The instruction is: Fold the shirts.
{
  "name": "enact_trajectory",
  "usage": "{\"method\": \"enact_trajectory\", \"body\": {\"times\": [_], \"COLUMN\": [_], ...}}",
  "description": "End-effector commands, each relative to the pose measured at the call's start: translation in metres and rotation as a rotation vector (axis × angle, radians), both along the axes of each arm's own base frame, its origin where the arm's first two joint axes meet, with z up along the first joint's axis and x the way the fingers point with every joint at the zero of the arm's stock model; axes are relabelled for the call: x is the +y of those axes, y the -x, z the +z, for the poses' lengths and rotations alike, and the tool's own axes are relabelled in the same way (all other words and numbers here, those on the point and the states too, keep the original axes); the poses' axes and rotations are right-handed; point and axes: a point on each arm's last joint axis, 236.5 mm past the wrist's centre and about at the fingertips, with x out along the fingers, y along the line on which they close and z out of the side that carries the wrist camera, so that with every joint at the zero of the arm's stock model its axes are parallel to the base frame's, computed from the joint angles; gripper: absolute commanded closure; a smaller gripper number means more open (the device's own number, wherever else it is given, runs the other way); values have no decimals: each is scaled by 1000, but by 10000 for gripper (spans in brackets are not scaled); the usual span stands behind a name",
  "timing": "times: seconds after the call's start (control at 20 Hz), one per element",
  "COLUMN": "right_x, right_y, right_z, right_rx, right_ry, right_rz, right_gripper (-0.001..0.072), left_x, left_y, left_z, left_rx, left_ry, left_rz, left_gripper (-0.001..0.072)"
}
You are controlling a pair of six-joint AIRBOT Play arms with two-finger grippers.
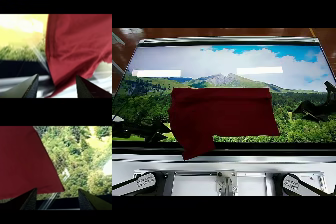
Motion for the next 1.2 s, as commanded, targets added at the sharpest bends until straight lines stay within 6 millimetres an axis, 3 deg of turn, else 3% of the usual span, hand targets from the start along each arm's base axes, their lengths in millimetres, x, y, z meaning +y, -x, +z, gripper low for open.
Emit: {"method": "enact_trajectory", "body": {"times": [0.0,0.35,0.4,0.5,0.55,0.65,0.8,1.1,1.15], "right_x": [8,9,8,1,1,20,58,79,84], "right_y": [6,8,9,20,29,48,51,42,39], "right_z": [-13,-20,-21,-32,-41,-63,-91,-131,-136], "right_rx": [53,81,83,123,159,236,304,356,356], "right_ry": [-63,-77,-75,-36,-32,-114,-306,-290,-277], "right_rz": [-3,-5,-4,3,3,-4,-58,-41,-34], "right_gripper": [93,93,92,39,39,40,40,47,99], "left_x": [-9,-30,-33,-35,-36,-38,-43,-43,-43], "left_y": [-2,-22,-26,-33,-33,-36,-39,-47,-48], "left_z": [-17,-42,-45,-44,-41,-31,-9,18,23], "left_rx": [-15,-25,-31,-45,-49,-99,-172,-252,-266], "left_ry": [23,-6,-8,-5,1,13,33,16,15], "left_rz": [34,41,51,67,59,-2,-81,-102,-106], "left_gripper": [166,192,280,591,661,666,666,666,666]}}
